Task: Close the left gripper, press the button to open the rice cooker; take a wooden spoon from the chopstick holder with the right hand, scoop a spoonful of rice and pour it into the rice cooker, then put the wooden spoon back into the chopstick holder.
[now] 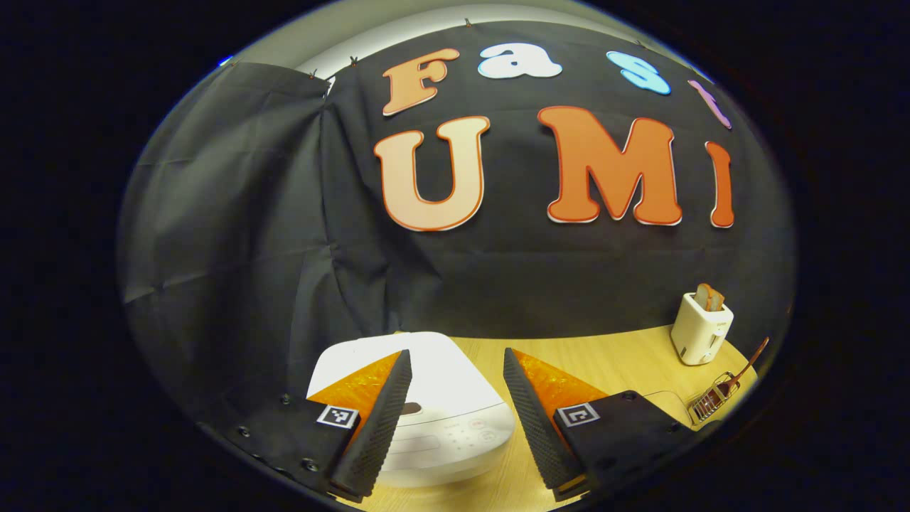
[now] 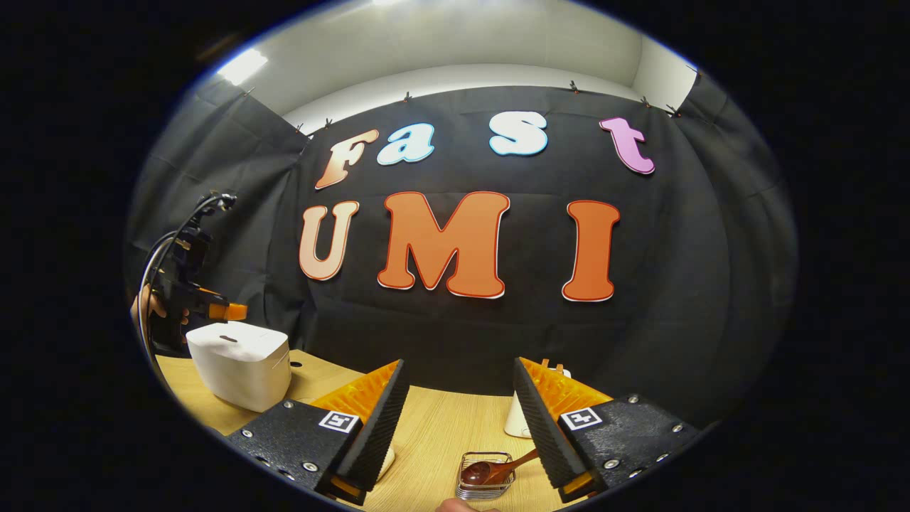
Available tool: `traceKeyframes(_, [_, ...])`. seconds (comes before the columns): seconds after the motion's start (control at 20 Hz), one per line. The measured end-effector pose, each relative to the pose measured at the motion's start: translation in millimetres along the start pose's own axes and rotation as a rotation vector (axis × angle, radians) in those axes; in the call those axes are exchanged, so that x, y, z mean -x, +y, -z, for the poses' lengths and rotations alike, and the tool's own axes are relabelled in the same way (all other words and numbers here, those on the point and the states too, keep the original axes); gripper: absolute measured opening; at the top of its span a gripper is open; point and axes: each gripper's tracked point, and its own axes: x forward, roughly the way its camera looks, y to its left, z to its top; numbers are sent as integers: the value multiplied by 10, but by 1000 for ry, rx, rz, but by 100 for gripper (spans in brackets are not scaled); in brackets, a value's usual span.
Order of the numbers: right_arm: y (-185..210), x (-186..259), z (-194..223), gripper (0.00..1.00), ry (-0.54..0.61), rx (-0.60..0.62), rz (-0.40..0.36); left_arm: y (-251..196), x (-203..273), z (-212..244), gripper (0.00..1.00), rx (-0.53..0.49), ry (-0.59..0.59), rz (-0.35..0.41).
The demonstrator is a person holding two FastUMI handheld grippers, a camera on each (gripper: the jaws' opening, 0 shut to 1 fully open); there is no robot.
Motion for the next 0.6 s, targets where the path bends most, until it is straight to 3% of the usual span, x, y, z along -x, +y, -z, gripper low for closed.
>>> traceKeyframes(0.2, [91, -59, 51, 88, 4, 2, -23, -64, 232, -211, 87, -10, -117, 40])
traceKeyframes(0.6, [162, -162, 79, 88, -29, 38, -37, -336, 369, -299, 84, -16, -242, 126])
